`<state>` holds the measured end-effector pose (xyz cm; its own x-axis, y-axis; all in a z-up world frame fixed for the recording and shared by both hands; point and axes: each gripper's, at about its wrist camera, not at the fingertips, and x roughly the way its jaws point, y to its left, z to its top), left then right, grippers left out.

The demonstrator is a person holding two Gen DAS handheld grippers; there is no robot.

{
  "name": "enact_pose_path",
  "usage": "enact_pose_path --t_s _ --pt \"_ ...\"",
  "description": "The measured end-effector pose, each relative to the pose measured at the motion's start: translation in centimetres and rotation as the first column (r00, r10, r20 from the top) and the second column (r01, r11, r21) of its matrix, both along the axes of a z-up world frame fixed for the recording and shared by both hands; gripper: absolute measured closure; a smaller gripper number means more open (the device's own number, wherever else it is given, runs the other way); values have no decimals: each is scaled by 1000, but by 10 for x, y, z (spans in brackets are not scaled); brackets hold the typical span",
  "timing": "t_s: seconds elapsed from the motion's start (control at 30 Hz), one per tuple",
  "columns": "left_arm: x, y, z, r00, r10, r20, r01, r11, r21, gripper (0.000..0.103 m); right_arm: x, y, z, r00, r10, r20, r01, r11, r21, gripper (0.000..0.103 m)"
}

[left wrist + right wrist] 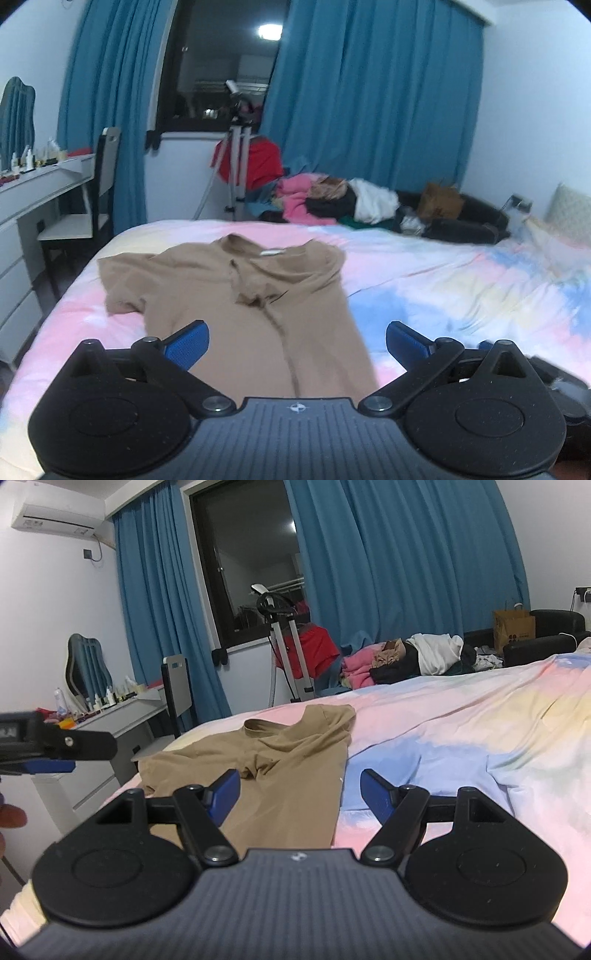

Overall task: Fold clothes
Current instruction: 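Move the right gripper to the shirt hem and grasp it, then lift the hem with the right gripper and fold it toward the collar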

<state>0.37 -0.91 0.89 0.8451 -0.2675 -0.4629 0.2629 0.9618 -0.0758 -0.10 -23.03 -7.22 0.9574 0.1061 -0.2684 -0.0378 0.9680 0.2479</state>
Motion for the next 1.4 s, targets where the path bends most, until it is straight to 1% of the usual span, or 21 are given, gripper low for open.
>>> enact_pose_path --t_s 0.07,0.23,0.33,0.5,0.6,0.67,0.73,0.83,0.93,1.0,1.03,1.1,1.13,1.2,1.23,1.27,1.3,1.33,1.4 --pt "5 6 -3 1000 17 7 -18 999 28 0 2 4 -3 1000 3 -10 -3 1000 -9 29" --pt "4 32 9 998 58 37 -60 998 36 0 14 19 -7 999 30 -42 -33 998 -50 29" --pt "-1 58 16 994 86 67 -88 996 31 0 34 37 -1 995 79 -65 -84 994 -72 29" --pt "-2 110 18 980 170 100 -172 985 19 0 81 84 9 979 192 -69 -196 978 -73 29" --pt "4 142 10 968 232 91 -232 973 -16 0 123 117 8 964 253 -85 -257 966 -34 30" --pt "12 162 1 960 272 62 -269 962 -52 0 156 144 4 948 298 -108 -300 954 -2 30" --pt "20 180 -9 950 311 29 -308 947 -87 0 185 173 -1 928 354 -115 -353 935 29 35" --pt "31 205 -22 935 355 -22 -355 926 -132 0 230 217 -13 894 425 -140 -416 905 89 36" --pt "39 222 -33 918 394 -45 -396 906 -149 0 272 259 -26 858 486 -166 -466 872 148 36" --pt "44 230 -40 904 424 -60 -428 892 -146 0 296 283 -37 834 516 -195 -491 856 166 36" --pt "48 234 -43 899 432 -69 -437 887 -149 0 305 294 -44 823 524 -220 -500 852 158 36" --pt "55 237 -49 894 439 -87 -447 881 -155 0 318 312 -54 808 516 -283 -507 855 112 36" --pt "58 239 -51 894 438 -92 -448 881 -154 0 324 320 -59 802 507 -315 -509 857 84 37" --pt "64 238 -55 894 438 -98 -448 882 -149 0 329 330 -69 800 466 -377 -502 865 2 39" --pt "66 237 -57 894 436 -99 -447 883 -146 0 329 331 -71 800 456 -389 -501 865 -16 47" --pt "69 236 -58 895 434 -100 -444 885 -142 0 329 331 -72 803 444 -397 -496 868 -32 64" --pt "70 235 -59 896 432 -101 -443 886 -138 0 329 327 -71 814 428 -392 -480 877 -38 74" --pt "70 233 -60 896 432 -101 -442 887 -134 0 328 321 -68 825 414 -384 -462 886 -37 89" --pt "71 227 -61 898 429 -100 -439 890 -126 0 330 299 -58 852 395 -344 -416 909 13 89"
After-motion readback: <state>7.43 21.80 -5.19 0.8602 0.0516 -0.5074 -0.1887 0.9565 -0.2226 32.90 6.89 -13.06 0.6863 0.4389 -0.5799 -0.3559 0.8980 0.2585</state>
